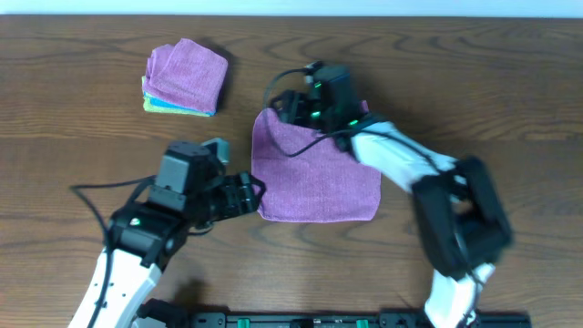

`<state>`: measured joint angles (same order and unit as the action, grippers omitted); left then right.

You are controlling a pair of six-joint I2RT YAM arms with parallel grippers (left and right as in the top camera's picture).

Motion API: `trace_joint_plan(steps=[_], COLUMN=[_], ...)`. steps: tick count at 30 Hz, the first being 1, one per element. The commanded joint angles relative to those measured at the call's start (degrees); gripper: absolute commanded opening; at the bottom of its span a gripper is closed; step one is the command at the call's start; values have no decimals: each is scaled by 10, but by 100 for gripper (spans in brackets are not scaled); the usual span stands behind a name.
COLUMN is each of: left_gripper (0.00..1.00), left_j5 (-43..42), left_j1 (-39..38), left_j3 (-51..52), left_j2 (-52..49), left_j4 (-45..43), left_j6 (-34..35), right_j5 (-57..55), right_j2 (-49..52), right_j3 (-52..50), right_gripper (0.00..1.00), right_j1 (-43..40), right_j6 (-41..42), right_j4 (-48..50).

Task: Fold the cloth
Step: 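Release the cloth and pull both grippers back to the near edge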

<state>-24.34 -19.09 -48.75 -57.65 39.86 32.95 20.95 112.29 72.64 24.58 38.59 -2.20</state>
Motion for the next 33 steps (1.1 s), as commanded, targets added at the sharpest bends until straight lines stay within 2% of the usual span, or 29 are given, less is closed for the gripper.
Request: trace_joint_plan(steps=[1,3,7,9,12,18,22,24,33], left_gripper=[76,75,72,71,69,74,80,82,84], left_j5=[-37,-42,-47,-56,-73,-95,-109,-111,-93], left_j1=[35,49,48,48,48,48,48,48,48], left_j3=[-10,-10,-1,12,48,129,194,239,297], left_j2=[15,17,17,17,19,35,30,23,-41], left_j4=[16,28,46,53,54,-6,-105,-170,-305], left_j6=[-18,-21,-23,-23,-17,19,66,100,167], right_j5=[40,50,20,-5,-9,40,85,98,106], right_j2=[-89,-146,-238,-274,-342,-482,-554,-573,-572], right_j3=[7,7,5,-11,-69,-251,-369,-425,-502], right_gripper=[68,71,85,88,91,93,95,96,97], right_j1=[-41,-64,-98,-111,-138,-210,-248,-250,-250], right_j6=[-97,-158,-247,-266,-282,-275,-238,-190,-73], right_j4=[-80,-182,-377,-434,-467,-460,-427,-382,-244])
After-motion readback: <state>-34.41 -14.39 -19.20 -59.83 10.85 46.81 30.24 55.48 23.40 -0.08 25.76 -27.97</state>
